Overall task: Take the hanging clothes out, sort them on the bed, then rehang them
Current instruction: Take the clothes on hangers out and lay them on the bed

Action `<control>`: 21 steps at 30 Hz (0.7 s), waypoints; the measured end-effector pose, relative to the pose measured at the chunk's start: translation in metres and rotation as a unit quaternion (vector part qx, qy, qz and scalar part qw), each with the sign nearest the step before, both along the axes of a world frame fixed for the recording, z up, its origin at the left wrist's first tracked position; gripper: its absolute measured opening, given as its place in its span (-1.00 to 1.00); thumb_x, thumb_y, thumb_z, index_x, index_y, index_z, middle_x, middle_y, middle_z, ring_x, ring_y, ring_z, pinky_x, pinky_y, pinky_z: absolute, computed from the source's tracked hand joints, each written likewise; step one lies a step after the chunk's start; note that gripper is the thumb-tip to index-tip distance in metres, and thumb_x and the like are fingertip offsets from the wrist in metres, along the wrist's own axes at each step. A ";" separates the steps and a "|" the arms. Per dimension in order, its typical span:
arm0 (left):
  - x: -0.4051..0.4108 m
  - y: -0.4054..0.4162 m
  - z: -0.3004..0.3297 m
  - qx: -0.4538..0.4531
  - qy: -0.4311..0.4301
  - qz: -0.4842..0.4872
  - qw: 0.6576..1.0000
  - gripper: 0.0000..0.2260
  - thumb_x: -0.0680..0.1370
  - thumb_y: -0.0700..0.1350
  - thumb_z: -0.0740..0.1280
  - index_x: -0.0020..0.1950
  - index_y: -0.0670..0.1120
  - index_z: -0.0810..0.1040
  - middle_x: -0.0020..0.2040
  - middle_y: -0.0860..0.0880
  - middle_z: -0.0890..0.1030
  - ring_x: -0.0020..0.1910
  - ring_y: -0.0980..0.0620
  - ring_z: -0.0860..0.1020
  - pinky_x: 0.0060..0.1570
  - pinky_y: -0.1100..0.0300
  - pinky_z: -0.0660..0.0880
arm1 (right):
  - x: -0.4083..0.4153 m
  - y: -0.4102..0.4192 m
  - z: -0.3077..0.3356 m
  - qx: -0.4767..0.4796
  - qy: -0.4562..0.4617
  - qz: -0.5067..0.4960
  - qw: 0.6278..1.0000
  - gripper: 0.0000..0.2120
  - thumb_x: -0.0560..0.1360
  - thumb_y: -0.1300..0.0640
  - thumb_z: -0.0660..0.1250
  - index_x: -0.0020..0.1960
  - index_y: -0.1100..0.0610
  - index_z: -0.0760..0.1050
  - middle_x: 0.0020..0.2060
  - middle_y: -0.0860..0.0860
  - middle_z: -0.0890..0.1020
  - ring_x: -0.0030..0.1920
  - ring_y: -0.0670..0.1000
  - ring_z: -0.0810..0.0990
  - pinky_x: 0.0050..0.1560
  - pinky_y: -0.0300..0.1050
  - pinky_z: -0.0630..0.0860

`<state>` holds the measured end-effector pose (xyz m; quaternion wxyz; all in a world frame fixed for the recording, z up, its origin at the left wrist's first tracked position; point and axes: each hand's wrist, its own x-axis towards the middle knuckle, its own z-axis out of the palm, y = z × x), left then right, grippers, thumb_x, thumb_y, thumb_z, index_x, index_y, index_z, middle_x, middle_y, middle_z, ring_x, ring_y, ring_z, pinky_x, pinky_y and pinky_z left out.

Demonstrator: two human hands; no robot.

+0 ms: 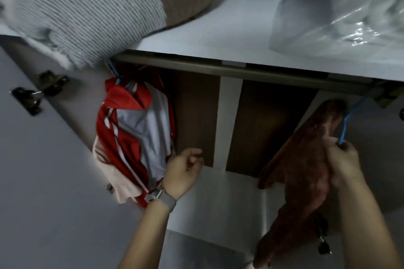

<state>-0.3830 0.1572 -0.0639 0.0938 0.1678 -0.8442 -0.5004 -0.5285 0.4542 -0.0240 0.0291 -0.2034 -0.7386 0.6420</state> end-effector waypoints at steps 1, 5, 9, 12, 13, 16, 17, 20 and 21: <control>0.004 -0.005 0.000 0.015 0.002 0.009 1.000 -0.82 0.51 -0.15 0.28 0.11 -0.02 0.49 -0.16 -0.15 0.63 -0.11 -0.06 0.60 0.01 0.17 0.51 | -0.001 -0.007 0.008 -0.059 -0.009 0.006 0.998 -0.78 0.51 -0.01 0.34 0.09 0.07 0.47 -0.11 0.15 0.63 -0.23 0.04 0.58 -0.11 -0.08 0.52; 0.019 -0.028 -0.010 0.044 -0.005 0.066 0.997 -0.84 0.54 -0.18 0.27 0.11 -0.04 0.51 -0.23 0.03 0.60 -0.23 0.25 0.57 -0.06 0.33 0.47 | 0.012 -0.037 0.042 -0.141 -0.008 0.093 0.986 -0.91 0.49 0.07 0.36 -0.09 0.08 0.55 -0.18 0.02 0.61 -0.33 -0.08 0.63 -0.26 -0.20 0.58; 0.027 -0.053 -0.018 0.118 0.006 0.119 0.986 -0.84 0.56 -0.27 0.24 0.05 -0.04 0.51 -0.25 0.00 0.60 -0.27 0.10 0.58 -0.02 0.10 0.51 | 0.038 -0.085 0.051 -0.082 -0.005 0.208 0.975 -0.89 0.54 0.06 0.28 -0.15 0.04 0.52 -0.27 0.04 0.58 -0.28 -0.04 0.54 -0.32 -0.16 0.50; 0.028 -0.080 -0.015 0.114 0.010 0.131 0.985 -0.78 0.56 -0.27 0.24 -0.04 0.06 0.49 -0.20 -0.04 0.61 -0.19 -0.03 0.58 -0.01 0.02 0.51 | 0.062 -0.126 0.037 -0.084 -0.045 0.238 0.966 -0.93 0.50 0.09 0.33 -0.15 0.05 0.53 -0.32 0.04 0.57 -0.32 -0.01 0.56 -0.31 -0.15 0.47; 0.028 -0.091 -0.011 0.108 0.011 0.128 0.986 -0.77 0.55 -0.28 0.24 -0.05 0.07 0.50 -0.17 -0.05 0.61 -0.17 -0.05 0.57 -0.02 0.02 0.51 | 0.068 -0.138 0.032 -0.087 -0.060 0.244 0.964 -0.94 0.49 0.10 0.35 -0.13 0.08 0.54 -0.30 0.07 0.59 -0.27 0.03 0.58 -0.23 -0.07 0.51; 0.022 -0.134 0.003 0.057 0.034 0.168 0.984 -0.84 0.54 -0.24 0.26 -0.02 -0.01 0.56 -0.15 -0.02 0.61 -0.17 0.01 0.57 -0.06 0.07 0.52 | 0.079 -0.164 0.020 -0.080 -0.086 0.255 0.960 -0.89 0.48 0.06 0.36 -0.07 0.10 0.56 -0.16 0.17 0.64 -0.09 0.17 0.62 0.10 0.16 0.53; 0.020 -0.151 0.010 0.008 0.049 0.214 0.976 -0.87 0.53 -0.21 0.27 0.01 -0.05 0.56 -0.14 -0.01 0.62 -0.18 0.02 0.57 -0.08 0.11 0.50 | 0.082 -0.171 0.016 -0.080 -0.089 0.253 0.960 -0.88 0.48 0.05 0.37 -0.06 0.09 0.58 -0.13 0.18 0.66 -0.07 0.18 0.63 0.14 0.15 0.53; 0.008 -0.197 0.032 -0.137 0.115 0.331 0.927 -0.81 0.51 -0.17 0.33 0.10 -0.17 0.54 -0.03 -0.14 0.62 -0.05 -0.12 0.58 -0.01 0.04 0.50 | 0.090 -0.190 0.002 -0.092 -0.090 0.237 0.963 -0.87 0.48 0.10 0.37 -0.06 0.17 0.60 -0.18 0.20 0.67 -0.12 0.18 0.64 0.06 0.08 0.55; 0.002 -0.209 0.038 -0.156 0.123 0.337 0.920 -0.74 0.49 -0.18 0.35 0.16 -0.21 0.51 0.04 -0.20 0.59 0.02 -0.16 0.56 0.06 0.00 0.49 | 0.093 -0.196 -0.003 -0.092 -0.088 0.231 0.964 -0.85 0.49 0.14 0.36 -0.09 0.24 0.58 -0.22 0.22 0.65 -0.17 0.16 0.63 -0.03 0.05 0.55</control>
